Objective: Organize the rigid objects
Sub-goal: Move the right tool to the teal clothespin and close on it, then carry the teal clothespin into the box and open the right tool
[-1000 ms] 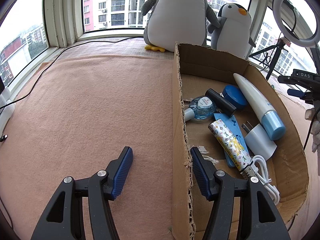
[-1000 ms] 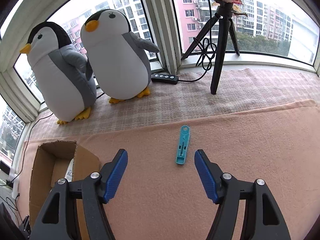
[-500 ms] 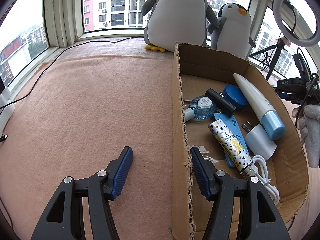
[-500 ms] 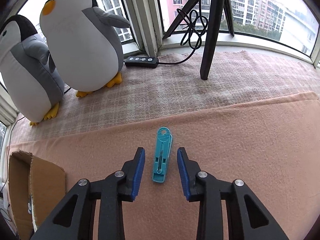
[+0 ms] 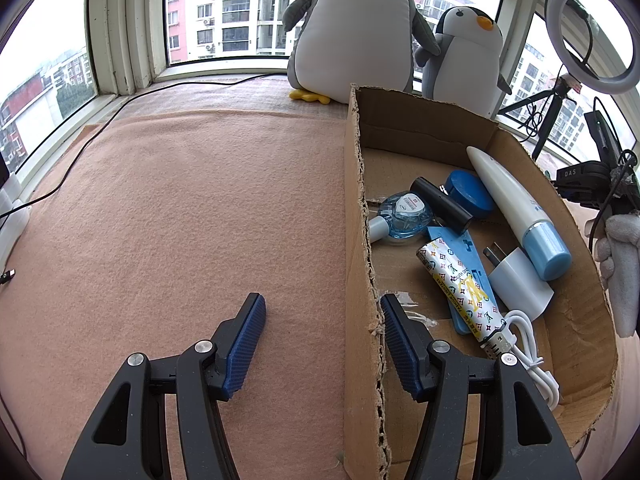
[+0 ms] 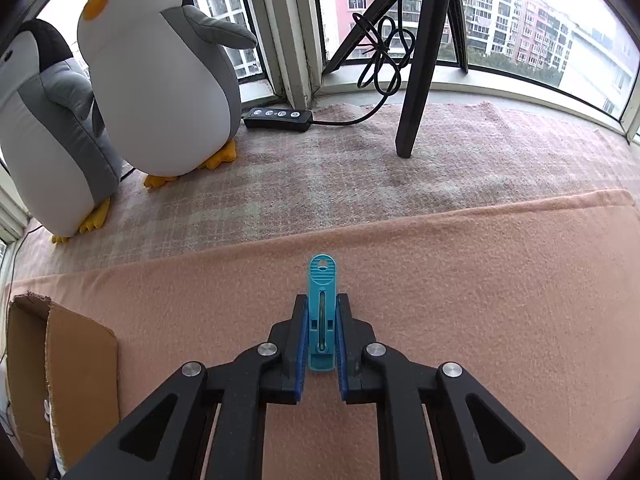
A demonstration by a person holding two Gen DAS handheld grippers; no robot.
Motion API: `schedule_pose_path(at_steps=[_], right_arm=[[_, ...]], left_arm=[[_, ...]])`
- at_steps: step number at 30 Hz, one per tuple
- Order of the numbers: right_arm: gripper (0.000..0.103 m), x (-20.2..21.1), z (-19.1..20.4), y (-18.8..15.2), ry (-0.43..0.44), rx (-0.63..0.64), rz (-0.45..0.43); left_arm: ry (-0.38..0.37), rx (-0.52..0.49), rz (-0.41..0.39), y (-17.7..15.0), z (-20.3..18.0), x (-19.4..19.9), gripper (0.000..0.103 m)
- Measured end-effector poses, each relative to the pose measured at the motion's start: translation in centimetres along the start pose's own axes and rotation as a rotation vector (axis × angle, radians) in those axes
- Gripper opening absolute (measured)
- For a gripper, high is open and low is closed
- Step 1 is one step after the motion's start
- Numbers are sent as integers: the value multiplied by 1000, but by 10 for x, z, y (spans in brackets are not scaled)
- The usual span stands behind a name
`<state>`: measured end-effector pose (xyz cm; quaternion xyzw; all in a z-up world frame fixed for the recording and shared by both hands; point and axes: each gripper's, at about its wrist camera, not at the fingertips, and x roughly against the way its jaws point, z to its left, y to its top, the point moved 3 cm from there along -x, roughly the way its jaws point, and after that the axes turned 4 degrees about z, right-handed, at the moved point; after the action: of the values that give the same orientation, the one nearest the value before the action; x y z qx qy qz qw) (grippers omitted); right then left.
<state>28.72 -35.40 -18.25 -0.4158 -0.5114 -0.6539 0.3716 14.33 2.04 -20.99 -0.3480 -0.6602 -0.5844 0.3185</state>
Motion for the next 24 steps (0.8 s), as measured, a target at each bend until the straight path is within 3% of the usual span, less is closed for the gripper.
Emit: schedule_pose_path(at_steps=[8, 16, 24], right_arm=[[11, 47, 19, -22, 93, 45, -63], [11, 111, 67, -57, 229, 162, -128], [11, 150, 115, -96, 330, 270, -157]], left_arm=[[0, 0, 0, 0, 0, 0, 64], [0, 0, 0, 0, 1, 0, 64], [-1, 0, 0, 0, 1, 0, 64]])
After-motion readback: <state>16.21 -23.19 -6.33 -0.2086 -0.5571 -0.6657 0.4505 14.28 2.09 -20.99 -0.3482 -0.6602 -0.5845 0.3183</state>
